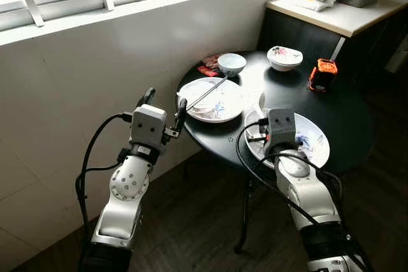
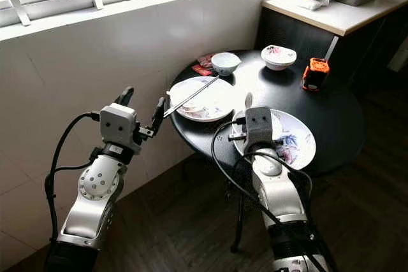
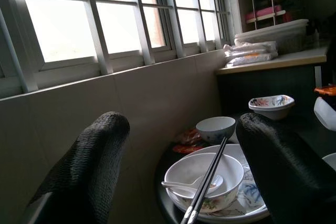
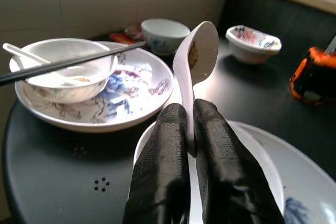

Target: Kitchen organization

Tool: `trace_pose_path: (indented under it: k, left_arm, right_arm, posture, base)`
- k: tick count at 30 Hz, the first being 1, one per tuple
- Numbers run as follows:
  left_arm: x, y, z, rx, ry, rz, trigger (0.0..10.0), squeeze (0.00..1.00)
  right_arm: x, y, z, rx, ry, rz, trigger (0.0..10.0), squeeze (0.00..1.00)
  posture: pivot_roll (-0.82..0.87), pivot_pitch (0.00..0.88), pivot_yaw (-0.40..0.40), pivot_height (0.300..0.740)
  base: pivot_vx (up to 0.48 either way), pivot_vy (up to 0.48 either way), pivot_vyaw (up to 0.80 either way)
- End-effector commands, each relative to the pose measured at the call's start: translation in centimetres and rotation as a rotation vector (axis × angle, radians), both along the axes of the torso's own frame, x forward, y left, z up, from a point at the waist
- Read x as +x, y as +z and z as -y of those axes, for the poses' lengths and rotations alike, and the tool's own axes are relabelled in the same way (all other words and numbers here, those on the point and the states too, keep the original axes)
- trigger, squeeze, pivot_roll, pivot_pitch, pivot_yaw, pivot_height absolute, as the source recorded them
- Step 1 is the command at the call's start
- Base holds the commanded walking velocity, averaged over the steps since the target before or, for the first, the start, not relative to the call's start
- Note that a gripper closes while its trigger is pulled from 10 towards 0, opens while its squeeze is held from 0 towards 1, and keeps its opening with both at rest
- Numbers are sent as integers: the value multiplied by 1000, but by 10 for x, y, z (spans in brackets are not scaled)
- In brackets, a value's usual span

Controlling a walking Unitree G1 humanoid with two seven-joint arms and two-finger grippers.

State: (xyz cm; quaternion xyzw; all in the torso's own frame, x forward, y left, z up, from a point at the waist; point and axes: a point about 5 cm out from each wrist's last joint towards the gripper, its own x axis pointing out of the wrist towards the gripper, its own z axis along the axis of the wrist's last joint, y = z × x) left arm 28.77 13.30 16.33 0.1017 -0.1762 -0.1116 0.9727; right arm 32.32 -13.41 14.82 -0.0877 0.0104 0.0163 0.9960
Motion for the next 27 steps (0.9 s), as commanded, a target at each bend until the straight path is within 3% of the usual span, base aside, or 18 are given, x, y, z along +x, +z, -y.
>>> trace_pose_path:
  k: [1,3,13,27]
  left_arm:
    - [1,-3,1,5,1,-20,10000,0]
    - [1,-3,1,4,1,-20,10000,0]
    - [2,-1,0,1,7,-12,10000,0]
    - [3,2,-2,-1,19,4,10000,0]
  right_arm:
    - [-2,19,-4,-52,4,121,0,0]
    - [-3,22,-6,-69,12,152,0,0]
    - [-14,30,-25,-195,121,268,0,0]
    - [-25,30,-49,-235,307,336,0,0]
  posture:
    - [-53,0,-73,740]
    - [-53,0,-73,740]
    - [-52,0,-72,740]
    - [-42,0,-72,740]
  base:
    - [0,0,0]
    - [0,0,0]
    - [0,0,800]
    - [0,0,800]
